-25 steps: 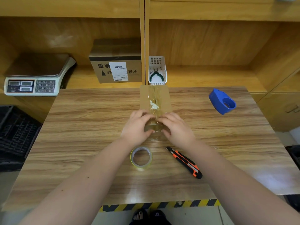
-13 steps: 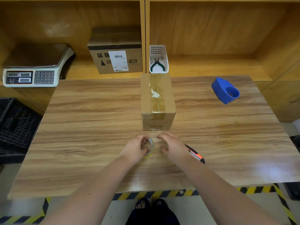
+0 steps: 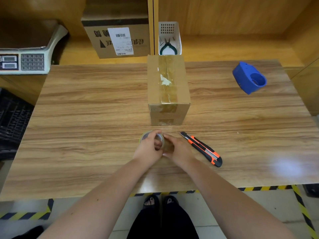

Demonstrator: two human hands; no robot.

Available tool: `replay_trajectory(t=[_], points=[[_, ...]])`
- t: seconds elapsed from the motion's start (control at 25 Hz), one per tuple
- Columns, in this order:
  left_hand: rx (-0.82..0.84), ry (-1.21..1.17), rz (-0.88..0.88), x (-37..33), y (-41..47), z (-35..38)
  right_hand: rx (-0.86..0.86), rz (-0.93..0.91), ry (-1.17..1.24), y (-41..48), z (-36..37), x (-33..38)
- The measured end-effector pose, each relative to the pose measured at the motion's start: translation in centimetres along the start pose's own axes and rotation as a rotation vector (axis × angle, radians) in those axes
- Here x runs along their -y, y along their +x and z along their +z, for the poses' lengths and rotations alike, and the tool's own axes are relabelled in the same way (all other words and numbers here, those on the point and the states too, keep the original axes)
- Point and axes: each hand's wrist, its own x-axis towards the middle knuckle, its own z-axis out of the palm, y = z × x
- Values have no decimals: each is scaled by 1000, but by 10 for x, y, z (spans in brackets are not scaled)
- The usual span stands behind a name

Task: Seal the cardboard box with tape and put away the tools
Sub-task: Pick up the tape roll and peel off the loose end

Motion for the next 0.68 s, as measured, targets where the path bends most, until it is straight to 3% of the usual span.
replay_trajectory(t=[0.44, 0.68], points=[[-71, -454, -89, -12, -6, -15, -161, -115, 263, -16, -12, 13], [-95, -507, -98, -18, -4, -22, -215, -114, 275, -8, -32, 31]])
